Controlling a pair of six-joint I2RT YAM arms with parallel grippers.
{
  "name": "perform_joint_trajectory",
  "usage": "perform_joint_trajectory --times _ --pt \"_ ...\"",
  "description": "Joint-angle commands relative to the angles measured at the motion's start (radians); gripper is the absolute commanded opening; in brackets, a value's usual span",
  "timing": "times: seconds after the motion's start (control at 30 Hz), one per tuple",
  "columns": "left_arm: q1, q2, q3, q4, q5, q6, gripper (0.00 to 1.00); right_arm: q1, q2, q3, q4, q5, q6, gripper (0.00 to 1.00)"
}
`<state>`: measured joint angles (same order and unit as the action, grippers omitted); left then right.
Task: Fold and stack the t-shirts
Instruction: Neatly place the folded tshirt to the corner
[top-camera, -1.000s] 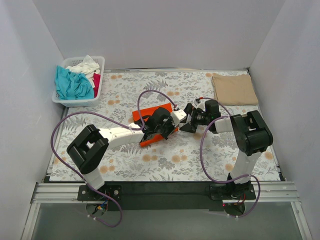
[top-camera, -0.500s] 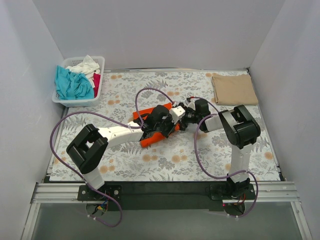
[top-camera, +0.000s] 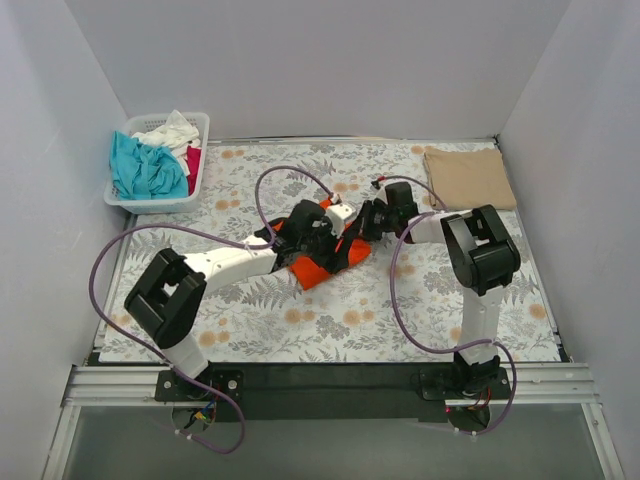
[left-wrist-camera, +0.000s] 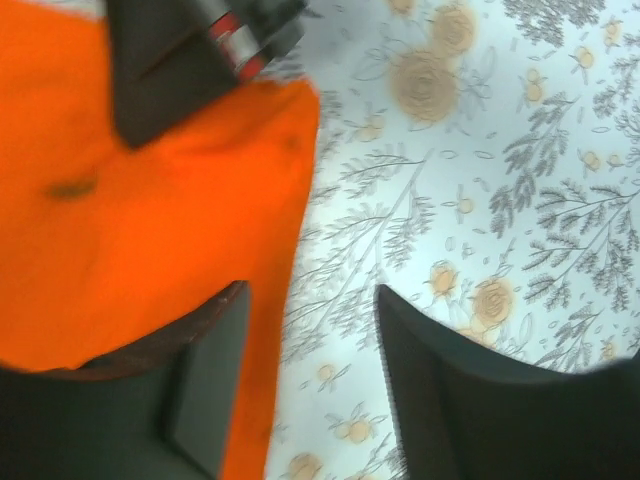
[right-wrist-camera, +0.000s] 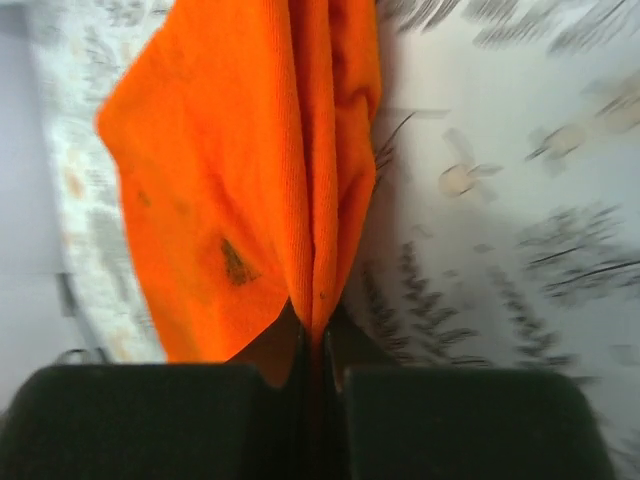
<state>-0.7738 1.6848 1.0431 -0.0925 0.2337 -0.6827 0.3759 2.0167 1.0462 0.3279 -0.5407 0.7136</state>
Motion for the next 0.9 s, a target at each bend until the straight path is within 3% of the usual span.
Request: perform_joint_trajectory --times 0.0,0.1,0.4,0.63,0.87 --pt "0.096 -0.141 0.041 -0.082 0.104 -0.069 0.61 -0.043 -0.035 0.148 -0.287 0.122 -0.371 0.01" --pt "0.145 -0.198 0.038 -0.147 0.092 -0.057 0.69 -0.068 -0.042 0.213 -0.397 0.212 -0.578 0.01" --pt "0.238 -0.297 -0.018 -0.216 0.046 0.005 0.69 -0.144 -0.042 0.334 -0.463 0.441 -0.954 0.01" --pt "0.246 -0.304 -0.029 -0.211 0.010 0.012 0.70 -0.187 0.014 0.498 -0.542 0.513 -1.094 0.01" --pt "0.249 -0.304 -0.038 -0.205 0.004 0.020 0.70 -0.238 0.080 0.698 -0.604 0.567 -1.103 0.01"
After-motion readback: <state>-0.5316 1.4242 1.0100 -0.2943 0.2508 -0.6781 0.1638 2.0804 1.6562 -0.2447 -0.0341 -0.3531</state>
